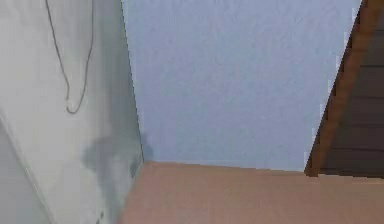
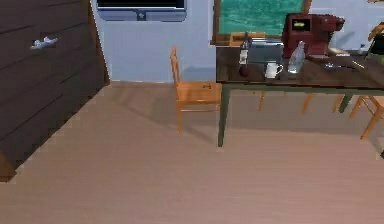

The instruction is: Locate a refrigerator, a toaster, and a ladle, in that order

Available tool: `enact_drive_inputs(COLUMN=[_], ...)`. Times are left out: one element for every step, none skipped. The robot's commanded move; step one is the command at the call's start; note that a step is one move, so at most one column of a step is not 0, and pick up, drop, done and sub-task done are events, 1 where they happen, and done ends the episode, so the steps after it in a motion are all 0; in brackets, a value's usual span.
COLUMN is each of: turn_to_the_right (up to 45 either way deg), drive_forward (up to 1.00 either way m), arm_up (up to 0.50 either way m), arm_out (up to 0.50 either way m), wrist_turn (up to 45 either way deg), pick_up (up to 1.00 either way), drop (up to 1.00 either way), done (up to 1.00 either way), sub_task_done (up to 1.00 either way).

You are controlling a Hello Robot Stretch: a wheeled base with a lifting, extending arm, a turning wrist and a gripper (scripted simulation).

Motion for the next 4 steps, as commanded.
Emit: enact_drive_inputs(turn_to_the_right=[45.0, 45.0, 12.0, 0.0], drive_forward=[0.0, 0.0, 0.0, 0.95], arm_up=[0.0, 0.0, 0.0, 0.0], arm_out=[0.0, 0.0, 0.0, 0.0], wrist_turn=[0.0, 0.0, 0.0, 0.0], pick_up=[0.0, 0.0, 0.0, 0.0], drop=[0.0, 0.0, 0.0, 0.0], done=[0.0, 0.0, 0.0, 0.0], sub_task_done=[0.0, 0.0, 0.0, 0.0])
